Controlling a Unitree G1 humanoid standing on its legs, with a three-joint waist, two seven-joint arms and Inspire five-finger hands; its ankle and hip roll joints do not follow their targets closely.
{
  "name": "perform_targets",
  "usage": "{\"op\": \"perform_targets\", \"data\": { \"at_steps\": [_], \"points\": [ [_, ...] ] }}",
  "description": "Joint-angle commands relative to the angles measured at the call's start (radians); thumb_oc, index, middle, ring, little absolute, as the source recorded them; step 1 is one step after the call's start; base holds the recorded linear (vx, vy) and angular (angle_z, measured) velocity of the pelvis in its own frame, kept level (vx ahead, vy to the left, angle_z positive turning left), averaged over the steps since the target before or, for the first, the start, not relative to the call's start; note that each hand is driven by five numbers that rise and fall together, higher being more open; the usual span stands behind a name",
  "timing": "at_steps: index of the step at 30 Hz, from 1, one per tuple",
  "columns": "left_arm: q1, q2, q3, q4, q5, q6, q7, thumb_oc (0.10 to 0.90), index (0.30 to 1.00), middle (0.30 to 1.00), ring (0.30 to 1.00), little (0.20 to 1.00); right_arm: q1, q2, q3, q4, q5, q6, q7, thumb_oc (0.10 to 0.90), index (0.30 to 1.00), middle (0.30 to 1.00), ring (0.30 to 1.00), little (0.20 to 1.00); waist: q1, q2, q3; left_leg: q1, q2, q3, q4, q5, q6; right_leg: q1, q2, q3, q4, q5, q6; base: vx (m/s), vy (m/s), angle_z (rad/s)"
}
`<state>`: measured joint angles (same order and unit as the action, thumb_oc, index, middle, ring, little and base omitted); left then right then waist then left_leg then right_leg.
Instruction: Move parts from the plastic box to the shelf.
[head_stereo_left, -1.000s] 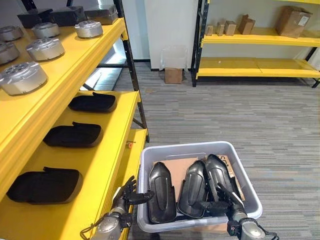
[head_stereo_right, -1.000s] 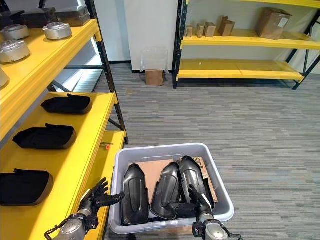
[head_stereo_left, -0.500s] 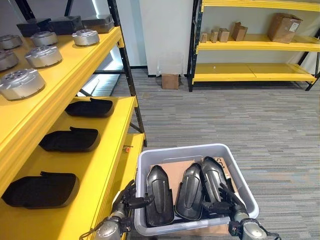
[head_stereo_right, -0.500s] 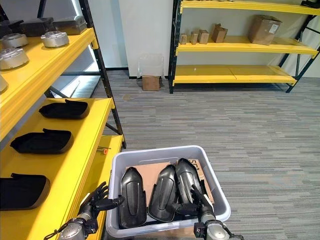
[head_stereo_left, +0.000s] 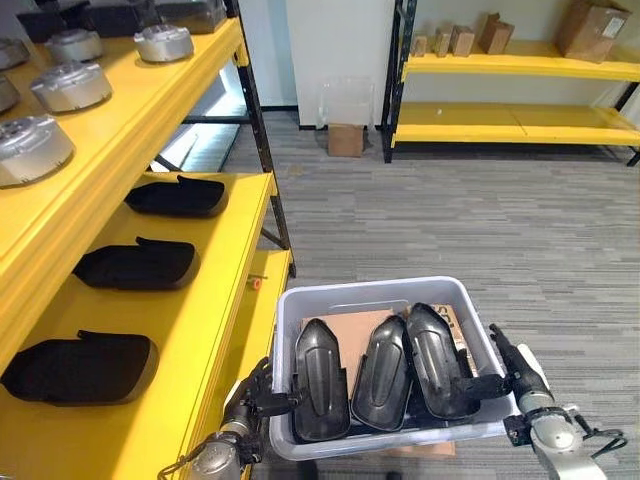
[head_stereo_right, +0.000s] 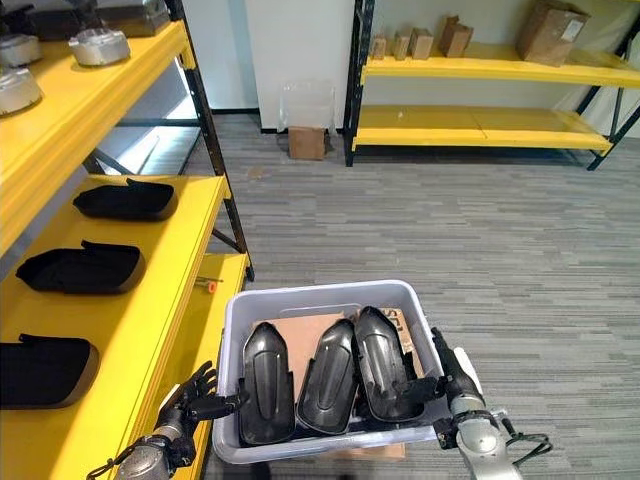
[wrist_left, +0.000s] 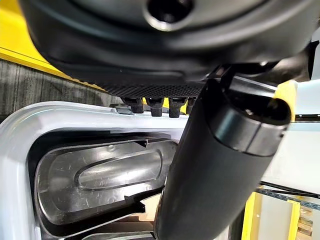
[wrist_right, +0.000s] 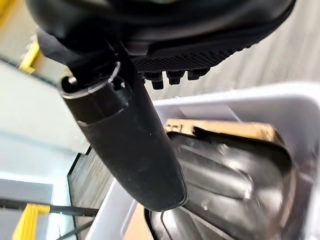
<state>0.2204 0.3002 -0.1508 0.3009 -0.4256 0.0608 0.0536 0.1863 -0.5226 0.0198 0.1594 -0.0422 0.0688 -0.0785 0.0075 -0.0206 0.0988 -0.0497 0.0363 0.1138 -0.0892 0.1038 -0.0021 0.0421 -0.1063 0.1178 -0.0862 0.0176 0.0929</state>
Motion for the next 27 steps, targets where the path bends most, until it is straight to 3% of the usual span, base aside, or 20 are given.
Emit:
{"op": "perform_targets", "data": {
  "at_steps": [1, 8, 13, 27],
  "points": [
    [-0.11, 0.056, 0.027, -0.084, 0.005, -0.108, -0.002, 0.9, 1.0, 1.0, 1.0, 1.0, -0.135, -0.059, -0.092, -0.118, -0.093, -0.113, -0.052, 0.9, 1.0, 1.0, 1.0, 1.0, 0.025, -0.022, 0.058, 0.012, 0.043, 0.003, 0.002, -0.043, -0.035, 0.024, -0.036, -0.127, 0.014, 0.022, 0.03, -0.08, -0.003, 0.06],
    [-0.161, 0.067, 0.009, -0.096, 0.005, -0.135, 0.02, 0.9, 1.0, 1.0, 1.0, 1.0, -0.186, -0.178, -0.123, -0.23, -0.182, -0.135, -0.053, 0.9, 1.0, 1.0, 1.0, 1.0, 0.02, -0.038, 0.155, -0.128, 0.036, 0.002, 0.05, -0.026, -0.034, -0.105, -0.047, -0.128, 0.032, 0.045, 0.027, -0.12, 0.009, 0.03],
    [-0.207, 0.077, -0.001, -0.091, -0.003, -0.156, 0.049, 0.9, 1.0, 1.0, 1.0, 1.0, -0.262, -0.237, -0.051, -0.292, -0.221, -0.152, -0.04, 0.9, 1.0, 1.0, 1.0, 1.0, 0.022, -0.055, 0.239, -0.241, 0.032, 0.02, 0.12, -0.043, -0.024, -0.228, -0.056, -0.099, 0.07, 0.073, 0.029, -0.15, 0.044, -0.21],
    [-0.225, 0.093, -0.019, -0.098, -0.01, -0.167, 0.054, 0.9, 1.0, 1.0, 1.0, 1.0, -0.358, -0.375, -0.014, -0.239, -0.283, -0.141, -0.056, 0.9, 1.0, 1.0, 1.0, 1.0, 0.025, -0.057, 0.295, -0.316, 0.031, 0.029, 0.172, -0.059, -0.025, -0.3, -0.059, -0.1, 0.099, 0.078, 0.025, -0.01, 0.006, -0.02]
  ]
}}
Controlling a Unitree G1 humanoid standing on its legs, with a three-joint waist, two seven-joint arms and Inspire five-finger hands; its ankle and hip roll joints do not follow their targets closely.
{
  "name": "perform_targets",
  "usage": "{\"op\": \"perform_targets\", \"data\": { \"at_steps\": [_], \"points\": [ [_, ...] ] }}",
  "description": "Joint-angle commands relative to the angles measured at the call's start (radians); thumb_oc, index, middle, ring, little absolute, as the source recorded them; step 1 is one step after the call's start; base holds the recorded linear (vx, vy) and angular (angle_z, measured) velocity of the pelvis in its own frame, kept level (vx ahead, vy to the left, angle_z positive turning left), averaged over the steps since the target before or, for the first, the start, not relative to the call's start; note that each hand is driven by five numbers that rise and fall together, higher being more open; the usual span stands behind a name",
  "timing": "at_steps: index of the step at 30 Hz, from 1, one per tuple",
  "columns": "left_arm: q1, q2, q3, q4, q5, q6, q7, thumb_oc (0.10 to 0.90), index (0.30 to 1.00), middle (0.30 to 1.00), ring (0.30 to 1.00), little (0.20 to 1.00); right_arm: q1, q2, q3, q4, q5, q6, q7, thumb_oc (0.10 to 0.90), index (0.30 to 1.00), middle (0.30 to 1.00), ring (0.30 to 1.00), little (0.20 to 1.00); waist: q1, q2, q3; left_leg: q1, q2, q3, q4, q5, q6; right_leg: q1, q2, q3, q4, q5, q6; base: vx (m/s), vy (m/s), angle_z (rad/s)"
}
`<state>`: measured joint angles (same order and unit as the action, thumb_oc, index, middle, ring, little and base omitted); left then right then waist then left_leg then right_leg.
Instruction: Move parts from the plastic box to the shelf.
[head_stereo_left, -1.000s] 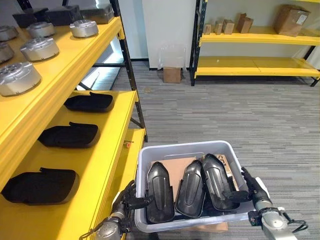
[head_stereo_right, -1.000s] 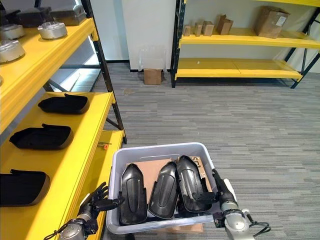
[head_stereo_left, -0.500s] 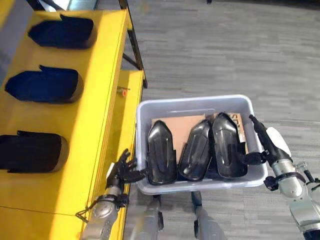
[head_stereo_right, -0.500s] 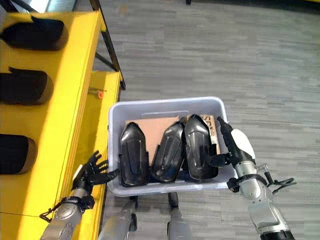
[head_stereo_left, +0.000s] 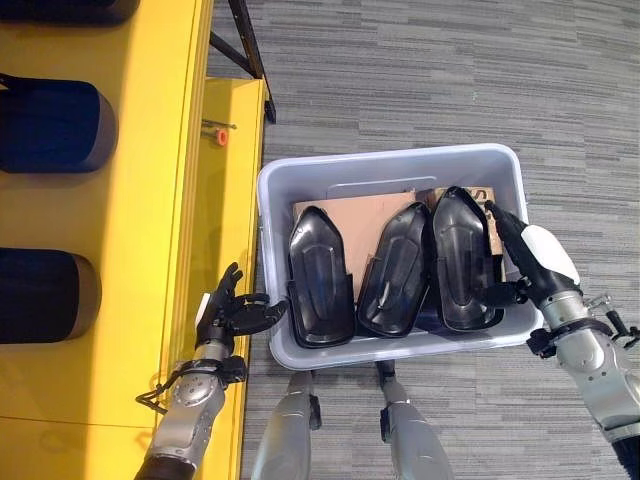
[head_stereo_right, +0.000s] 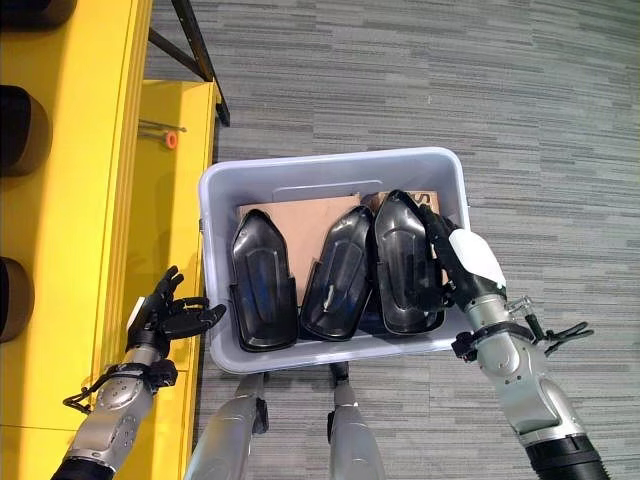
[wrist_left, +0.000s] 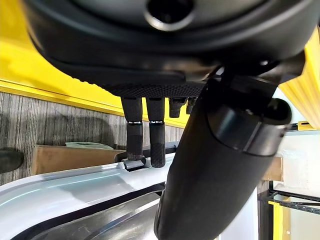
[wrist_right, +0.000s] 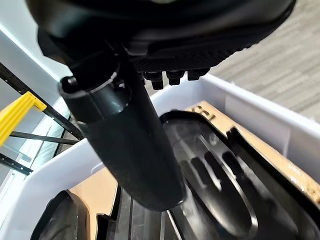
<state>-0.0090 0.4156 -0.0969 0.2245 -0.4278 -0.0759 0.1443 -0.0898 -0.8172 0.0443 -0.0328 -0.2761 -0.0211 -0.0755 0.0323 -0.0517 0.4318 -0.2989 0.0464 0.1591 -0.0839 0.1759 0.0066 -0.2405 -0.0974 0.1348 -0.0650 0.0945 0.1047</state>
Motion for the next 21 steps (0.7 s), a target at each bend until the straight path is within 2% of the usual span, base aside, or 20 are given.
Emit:
{"op": "perform_targets", "data": {
  "at_steps": [1, 14, 21],
  "points": [
    [0.003, -0.022, -0.075, -0.022, -0.01, -0.03, -0.036, 0.9, 1.0, 1.0, 1.0, 1.0, -0.088, -0.089, -0.036, -0.045, -0.051, -0.051, -0.059, 0.9, 1.0, 1.0, 1.0, 1.0, 0.001, -0.027, -0.036, -0.069, 0.021, -0.017, 0.166, -0.13, -0.034, -0.02, -0.068, -0.118, 0.078, 0.001, 0.013, 0.0, 0.0, 0.0],
    [-0.002, -0.011, -0.102, -0.042, -0.032, -0.033, -0.044, 0.9, 1.0, 1.0, 1.0, 1.0, -0.194, -0.238, 0.044, 0.062, 0.027, -0.04, -0.012, 0.9, 1.0, 1.0, 1.0, 1.0, 0.015, -0.026, 0.0, -0.114, 0.021, -0.027, 0.177, -0.122, -0.042, -0.062, -0.064, -0.139, 0.1, -0.008, 0.006, 0.0, -0.007, 0.0],
    [-0.008, -0.011, -0.107, -0.04, -0.037, -0.033, -0.04, 0.9, 1.0, 1.0, 1.0, 1.0, -0.225, -0.24, 0.086, 0.091, 0.032, -0.037, 0.001, 0.9, 1.0, 1.0, 1.0, 1.0, 0.02, -0.026, 0.018, -0.14, 0.025, -0.029, 0.193, -0.125, -0.042, -0.091, -0.056, -0.142, 0.122, -0.013, 0.002, -0.01, -0.016, -0.01]
  ]
}}
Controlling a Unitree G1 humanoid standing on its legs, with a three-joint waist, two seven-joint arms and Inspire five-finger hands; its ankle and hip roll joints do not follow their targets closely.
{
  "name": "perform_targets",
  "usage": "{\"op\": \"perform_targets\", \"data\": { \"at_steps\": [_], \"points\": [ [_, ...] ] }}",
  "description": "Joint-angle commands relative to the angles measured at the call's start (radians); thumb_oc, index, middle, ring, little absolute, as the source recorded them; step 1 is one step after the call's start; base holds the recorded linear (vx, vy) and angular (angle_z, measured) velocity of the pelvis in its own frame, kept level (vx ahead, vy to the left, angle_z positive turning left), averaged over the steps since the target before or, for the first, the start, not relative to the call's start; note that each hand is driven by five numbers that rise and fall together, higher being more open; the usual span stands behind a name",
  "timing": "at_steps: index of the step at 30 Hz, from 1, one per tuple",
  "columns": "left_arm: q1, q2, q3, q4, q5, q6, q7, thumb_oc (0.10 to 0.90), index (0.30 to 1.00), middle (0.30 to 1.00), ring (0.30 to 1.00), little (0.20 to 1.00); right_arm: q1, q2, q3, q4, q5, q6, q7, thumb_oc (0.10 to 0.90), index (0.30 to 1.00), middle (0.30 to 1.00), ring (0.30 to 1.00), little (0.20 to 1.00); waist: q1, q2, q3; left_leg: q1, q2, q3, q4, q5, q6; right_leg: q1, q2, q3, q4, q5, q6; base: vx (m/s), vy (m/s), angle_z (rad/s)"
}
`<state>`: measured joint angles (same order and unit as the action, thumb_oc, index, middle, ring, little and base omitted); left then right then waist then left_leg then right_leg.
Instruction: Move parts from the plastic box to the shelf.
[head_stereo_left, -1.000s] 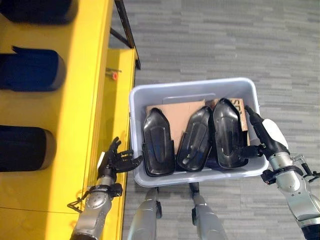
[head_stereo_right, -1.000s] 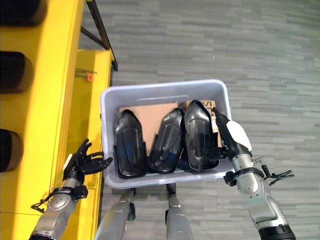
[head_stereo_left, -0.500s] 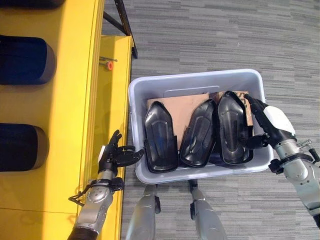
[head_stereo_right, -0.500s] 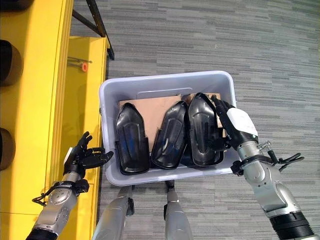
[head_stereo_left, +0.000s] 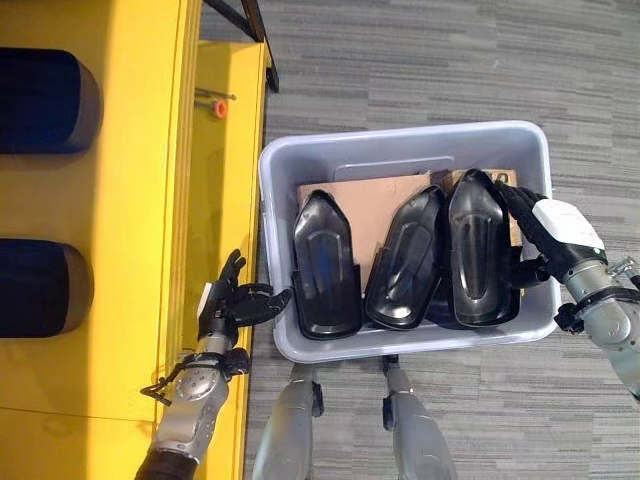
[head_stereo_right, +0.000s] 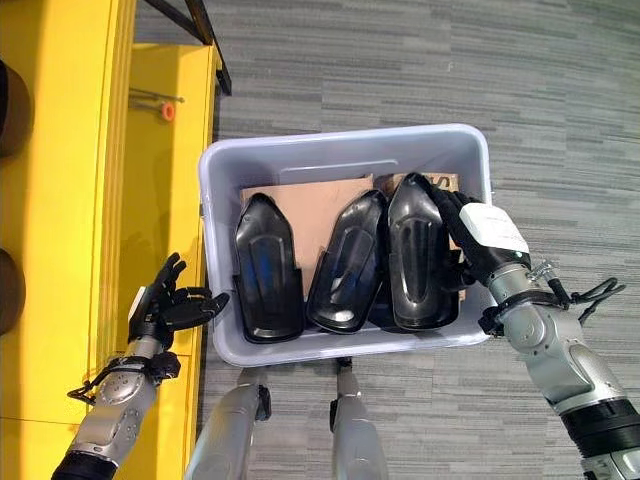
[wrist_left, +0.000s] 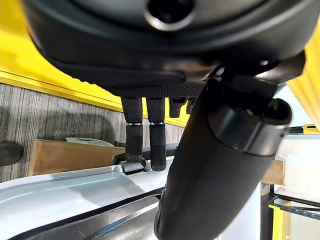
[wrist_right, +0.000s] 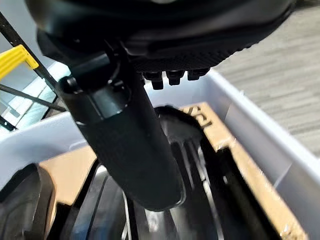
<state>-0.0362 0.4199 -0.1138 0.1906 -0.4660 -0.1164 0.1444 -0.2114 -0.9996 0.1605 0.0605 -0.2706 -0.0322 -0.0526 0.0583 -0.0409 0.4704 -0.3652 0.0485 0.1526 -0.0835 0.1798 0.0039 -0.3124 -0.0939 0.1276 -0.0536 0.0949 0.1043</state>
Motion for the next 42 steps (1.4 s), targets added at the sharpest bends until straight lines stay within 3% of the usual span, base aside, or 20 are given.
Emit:
{"op": "perform_targets", "data": {
  "at_steps": [1, 12, 20, 33, 42],
  "points": [
    [0.016, -0.012, -0.091, -0.009, -0.005, 0.007, -0.036, 0.9, 1.0, 1.0, 1.0, 1.0, -0.116, -0.06, -0.008, 0.021, 0.027, -0.02, -0.013, 0.9, 1.0, 1.0, 1.0, 1.0, -0.004, -0.035, -0.012, -0.088, 0.025, -0.024, 0.196, -0.127, -0.04, -0.035, -0.056, -0.139, 0.121, -0.017, 0.002, -0.01, -0.036, -0.01],
    [0.013, -0.013, -0.096, -0.015, -0.015, 0.005, -0.029, 0.9, 1.0, 1.0, 1.0, 1.0, -0.15, -0.029, 0.058, 0.061, 0.041, -0.012, 0.006, 0.9, 1.0, 1.0, 1.0, 1.0, 0.003, -0.028, 0.008, -0.123, 0.025, -0.034, 0.204, -0.123, -0.039, -0.071, -0.047, -0.154, 0.143, -0.023, -0.002, 0.0, -0.002, 0.01],
    [0.006, -0.008, -0.103, -0.015, -0.021, -0.002, -0.023, 0.9, 1.0, 1.0, 1.0, 1.0, -0.222, -0.012, 0.136, 0.185, 0.028, 0.007, 0.0, 0.9, 1.0, 1.0, 1.0, 1.0, 0.015, -0.019, 0.018, -0.149, 0.02, -0.043, 0.206, -0.118, -0.039, -0.095, -0.044, -0.169, 0.158, -0.029, -0.004, 0.0, -0.015, 0.06],
    [-0.006, 0.003, -0.15, -0.026, -0.063, -0.026, -0.014, 0.9, 1.0, 1.0, 1.0, 1.0, -0.541, -0.007, 0.33, 0.534, 0.07, 0.044, -0.056, 0.9, 1.0, 1.0, 1.0, 1.0, 0.058, 0.0, 0.035, -0.182, 0.013, -0.052, 0.21, -0.114, -0.036, -0.124, -0.042, -0.181, 0.168, -0.031, -0.006, 0.0, -0.002, 0.02],
    [-0.025, 0.005, -0.167, -0.026, -0.071, -0.031, -0.005, 0.9, 1.0, 1.0, 1.0, 1.0, -0.716, -0.027, 0.413, 0.628, 0.075, 0.055, -0.096, 0.9, 1.0, 1.0, 1.0, 1.0, 0.071, 0.006, 0.039, -0.189, 0.01, -0.054, 0.206, -0.112, -0.037, -0.132, -0.041, -0.187, 0.17, -0.034, -0.008, 0.0, 0.001, 0.01]
  ]
}}
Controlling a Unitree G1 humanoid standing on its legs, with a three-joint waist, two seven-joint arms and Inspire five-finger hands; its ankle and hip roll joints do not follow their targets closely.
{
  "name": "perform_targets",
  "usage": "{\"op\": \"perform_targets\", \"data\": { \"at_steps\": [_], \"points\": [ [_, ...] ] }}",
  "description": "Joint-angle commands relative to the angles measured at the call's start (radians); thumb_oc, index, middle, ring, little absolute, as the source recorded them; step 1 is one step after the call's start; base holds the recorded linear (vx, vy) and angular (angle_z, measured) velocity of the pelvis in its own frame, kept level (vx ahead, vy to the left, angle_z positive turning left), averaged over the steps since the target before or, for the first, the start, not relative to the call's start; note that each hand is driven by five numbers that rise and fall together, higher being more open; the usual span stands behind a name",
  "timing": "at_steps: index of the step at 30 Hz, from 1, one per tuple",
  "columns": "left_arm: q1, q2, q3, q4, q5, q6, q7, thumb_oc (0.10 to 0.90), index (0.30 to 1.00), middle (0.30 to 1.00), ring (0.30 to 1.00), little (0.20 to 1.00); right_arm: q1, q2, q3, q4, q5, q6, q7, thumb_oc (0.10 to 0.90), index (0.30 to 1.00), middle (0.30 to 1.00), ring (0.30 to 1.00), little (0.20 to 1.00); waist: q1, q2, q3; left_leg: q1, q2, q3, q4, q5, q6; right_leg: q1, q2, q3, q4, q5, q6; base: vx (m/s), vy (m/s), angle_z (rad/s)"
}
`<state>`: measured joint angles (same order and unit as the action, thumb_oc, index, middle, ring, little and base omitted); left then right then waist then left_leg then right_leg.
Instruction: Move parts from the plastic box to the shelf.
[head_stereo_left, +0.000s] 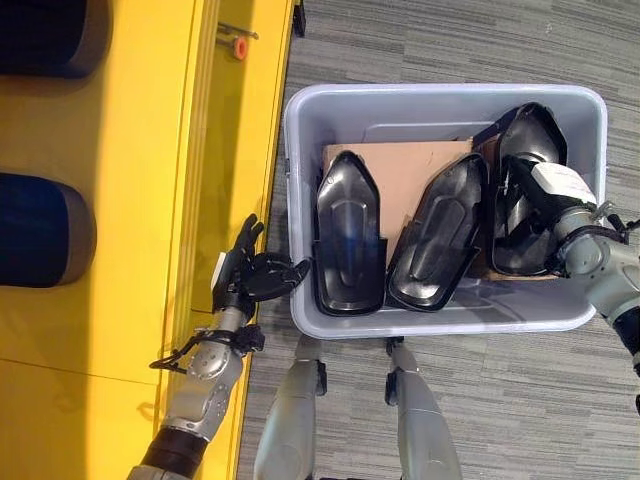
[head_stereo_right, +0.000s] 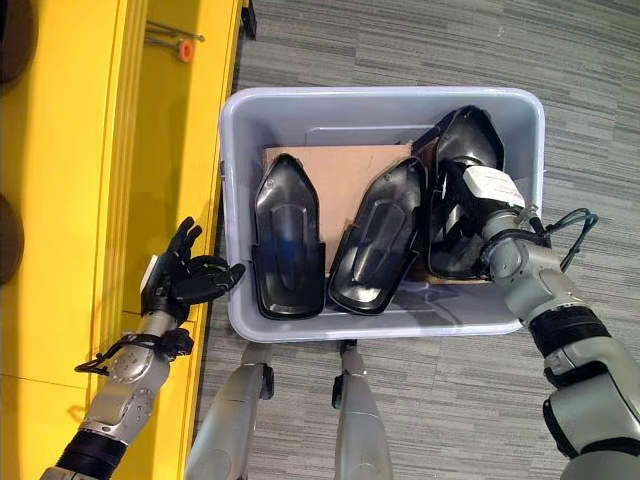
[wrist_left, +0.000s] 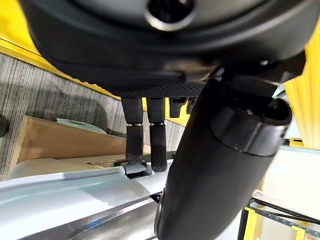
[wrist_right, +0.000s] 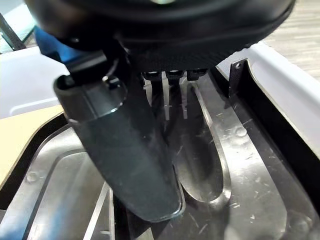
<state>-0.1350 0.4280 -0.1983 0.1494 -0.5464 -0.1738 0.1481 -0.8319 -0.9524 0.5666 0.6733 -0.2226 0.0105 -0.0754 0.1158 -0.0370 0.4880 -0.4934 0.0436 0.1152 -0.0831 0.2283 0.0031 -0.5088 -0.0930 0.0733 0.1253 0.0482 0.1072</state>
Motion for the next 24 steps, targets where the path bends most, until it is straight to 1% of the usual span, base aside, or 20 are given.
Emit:
{"op": "perform_targets", "data": {
  "at_steps": [1, 3, 5, 8, 12, 13, 14, 19, 24],
  "points": [
    [0.071, -0.002, -0.083, 0.015, 0.01, 0.026, -0.008, 0.9, 1.0, 1.0, 1.0, 1.0, -0.107, -0.076, 0.008, 0.011, 0.029, 0.013, -0.08, 0.9, 1.0, 1.0, 1.0, 1.0, 0.014, 0.003, 0.022, -0.062, 0.014, -0.016, 0.206, -0.161, -0.035, 0.065, -0.042, -0.132, -0.009, 0.013, -0.01, 0.0, 0.0, 0.0],
    [0.062, -0.006, -0.083, 0.017, 0.011, 0.028, -0.005, 0.9, 1.0, 1.0, 1.0, 1.0, -0.11, -0.081, -0.003, -0.026, 0.023, 0.012, -0.088, 0.9, 1.0, 1.0, 1.0, 1.0, 0.011, 0.002, 0.022, -0.063, 0.013, -0.014, 0.207, -0.163, -0.034, 0.065, -0.041, -0.131, -0.009, 0.01, -0.01, 0.0, 0.0, 0.0],
    [0.062, -0.006, -0.083, 0.017, 0.011, 0.027, -0.005, 0.9, 1.0, 1.0, 1.0, 1.0, -0.109, -0.081, -0.004, -0.026, 0.023, 0.012, -0.088, 0.9, 1.0, 1.0, 1.0, 1.0, 0.012, 0.002, 0.022, -0.062, 0.013, -0.014, 0.207, -0.163, -0.034, 0.065, -0.041, -0.131, -0.009, 0.01, -0.01, 0.0, 0.0, 0.0],
    [0.06, -0.011, -0.07, 0.02, 0.015, 0.033, 0.0, 0.9, 1.0, 1.0, 1.0, 1.0, -0.045, -0.11, -0.064, -0.168, -0.002, 0.012, -0.095, 0.9, 1.0, 1.0, 1.0, 1.0, 0.001, -0.004, 0.021, -0.06, 0.011, -0.016, 0.207, -0.169, -0.031, 0.067, -0.04, -0.131, -0.01, 0.007, -0.01, 0.0, 0.0, 0.0],
    [0.065, -0.016, -0.049, 0.016, 0.025, 0.043, 0.002, 0.9, 1.0, 1.0, 1.0, 1.0, 0.097, -0.145, -0.19, -0.349, -0.036, 0.005, -0.093, 0.9, 1.0, 1.0, 1.0, 1.0, -0.021, -0.014, 0.017, -0.062, 0.01, -0.014, 0.21, -0.177, -0.03, 0.068, -0.039, -0.131, -0.011, 0.004, -0.01, 0.0, 0.0, 0.0],
    [0.07, -0.016, -0.038, 0.009, 0.031, 0.047, 0.002, 0.9, 1.0, 1.0, 1.0, 1.0, 0.173, -0.154, -0.271, -0.421, -0.034, 0.001, -0.096, 0.9, 1.0, 1.0, 1.0, 1.0, -0.03, -0.019, 0.015, -0.064, 0.01, -0.015, 0.212, -0.18, -0.029, 0.068, -0.04, -0.132, -0.011, 0.003, -0.009, 0.0, 0.0, 0.0],
    [0.07, -0.015, -0.041, 0.009, 0.031, 0.047, 0.002, 0.9, 1.0, 1.0, 1.0, 1.0, 0.181, -0.155, -0.279, -0.424, -0.035, 0.001, -0.095, 0.9, 1.0, 1.0, 1.0, 1.0, -0.028, -0.02, 0.015, -0.064, 0.01, -0.015, 0.213, -0.18, -0.029, 0.068, -0.04, -0.132, -0.011, 0.003, -0.009, 0.0, 0.0, 0.0],
    [0.087, -0.014, -0.014, -0.009, 0.043, 0.057, 0.0, 0.9, 1.0, 1.0, 1.0, 1.0, 0.379, -0.163, -0.466, -0.606, -0.051, -0.028, -0.092, 0.9, 1.0, 1.0, 1.0, 1.0, -0.05, -0.033, 0.01, -0.067, 0.012, -0.016, 0.217, -0.187, -0.027, 0.066, -0.04, -0.133, -0.013, 0.004, -0.007, 0.0, 0.0, 0.0],
    [0.106, -0.013, 0.008, -0.023, 0.051, 0.065, 0.001, 0.9, 1.0, 1.0, 1.0, 1.0, 0.525, -0.142, -0.59, -0.713, -0.069, -0.045, -0.089, 0.9, 1.0, 1.0, 1.0, 1.0, -0.066, -0.039, 0.006, -0.072, 0.011, -0.013, 0.219, -0.19, -0.027, 0.063, -0.037, -0.132, -0.014, 0.003, -0.006, 0.0, 0.0, 0.0]
  ]
}}
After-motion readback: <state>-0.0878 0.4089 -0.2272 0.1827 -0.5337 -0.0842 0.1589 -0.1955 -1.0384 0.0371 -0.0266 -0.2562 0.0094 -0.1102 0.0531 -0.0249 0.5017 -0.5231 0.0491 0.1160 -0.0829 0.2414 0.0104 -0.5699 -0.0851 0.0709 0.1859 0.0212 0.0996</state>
